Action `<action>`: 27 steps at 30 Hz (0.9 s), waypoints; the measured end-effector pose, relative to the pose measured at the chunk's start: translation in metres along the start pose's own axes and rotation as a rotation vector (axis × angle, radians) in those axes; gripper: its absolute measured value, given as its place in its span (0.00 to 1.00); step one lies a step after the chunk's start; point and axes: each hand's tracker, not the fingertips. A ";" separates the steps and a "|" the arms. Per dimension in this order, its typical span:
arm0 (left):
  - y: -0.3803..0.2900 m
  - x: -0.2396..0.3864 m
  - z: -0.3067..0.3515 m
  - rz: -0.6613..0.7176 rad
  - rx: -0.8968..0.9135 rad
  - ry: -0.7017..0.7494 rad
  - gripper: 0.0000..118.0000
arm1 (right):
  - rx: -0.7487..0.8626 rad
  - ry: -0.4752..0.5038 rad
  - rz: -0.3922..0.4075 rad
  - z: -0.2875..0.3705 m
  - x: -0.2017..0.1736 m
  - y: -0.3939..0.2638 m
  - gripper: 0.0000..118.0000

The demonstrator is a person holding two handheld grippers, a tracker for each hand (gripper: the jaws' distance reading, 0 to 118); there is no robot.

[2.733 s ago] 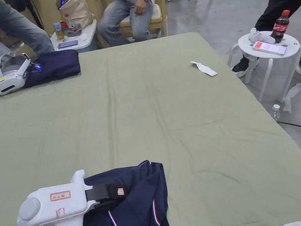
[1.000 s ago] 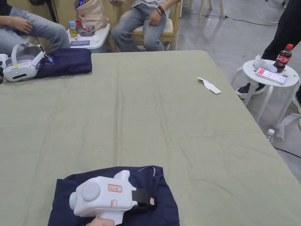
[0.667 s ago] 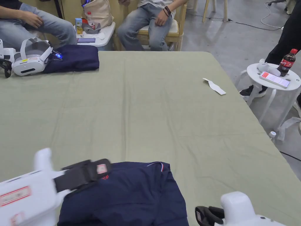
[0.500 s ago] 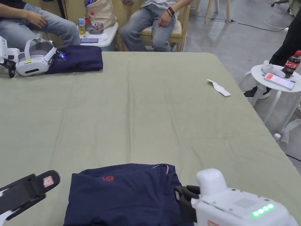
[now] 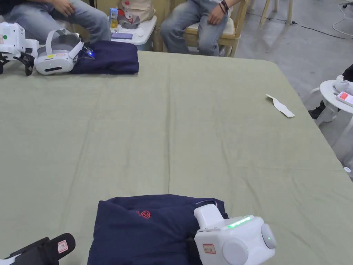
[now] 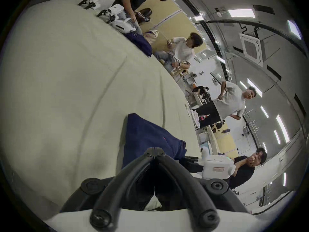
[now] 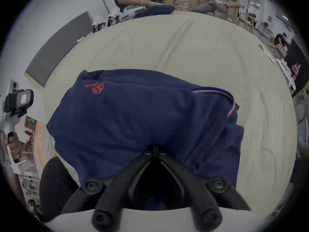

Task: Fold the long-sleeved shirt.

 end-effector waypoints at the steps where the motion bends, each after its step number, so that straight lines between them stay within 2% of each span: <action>1: 0.001 -0.002 -0.007 0.005 -0.015 -0.014 0.00 | -0.003 0.010 -0.012 -0.001 0.002 0.001 0.01; 3: 0.005 -0.005 -0.017 0.007 -0.045 -0.022 0.00 | -0.007 0.029 -0.039 0.000 0.006 0.000 0.01; 5: 0.008 -0.006 -0.026 -0.022 -0.046 0.070 0.00 | -0.005 0.041 -0.057 -0.001 0.009 -0.001 0.01; 8: 0.016 -0.015 -0.032 -0.009 -0.061 0.066 0.00 | 0.007 0.051 -0.074 -0.004 0.012 -0.005 0.01; 9: 0.023 -0.023 -0.031 -0.014 -0.044 0.076 0.09 | 0.011 0.052 -0.077 -0.004 0.012 -0.005 0.01; 10: 0.030 -0.033 -0.032 -0.028 -0.024 0.063 0.28 | 0.013 0.050 -0.077 -0.004 0.012 -0.006 0.01; 12: 0.045 -0.050 -0.036 -0.032 -0.034 0.072 0.83 | 0.017 0.045 -0.071 -0.002 0.009 -0.007 0.01; 13: 0.051 -0.060 -0.040 -0.009 -0.054 0.067 0.91 | 0.018 0.044 -0.071 -0.003 0.009 -0.007 0.01; 16: 0.059 -0.097 -0.055 0.173 -0.215 -0.110 0.92 | 0.022 0.055 -0.082 -0.003 0.012 -0.008 0.01; 18: 0.052 -0.105 -0.067 0.254 -0.290 -0.168 0.92 | 0.022 0.068 -0.097 -0.003 0.015 -0.007 0.01; 20: 0.053 -0.111 -0.076 0.269 -0.333 -0.150 0.92 | 0.019 0.075 -0.099 -0.003 0.017 -0.007 0.01; 21: 0.058 -0.109 -0.077 0.252 -0.287 -0.220 0.92 | 0.018 0.074 -0.100 -0.003 0.016 -0.007 0.01; 23: 0.054 -0.098 -0.087 0.257 -0.254 -0.207 0.92 | 0.014 0.064 -0.120 -0.003 0.014 -0.005 0.01; 24: 0.054 -0.094 -0.100 0.241 -0.279 -0.200 0.92 | 0.011 0.057 -0.118 -0.003 0.012 -0.005 0.01; 25: 0.053 -0.089 -0.108 0.238 -0.301 -0.253 0.92 | 0.011 0.052 -0.108 -0.002 0.012 -0.006 0.01; 27: 0.047 -0.078 -0.130 0.290 -0.335 -0.282 0.92 | 0.020 0.056 -0.108 -0.003 0.014 -0.008 0.01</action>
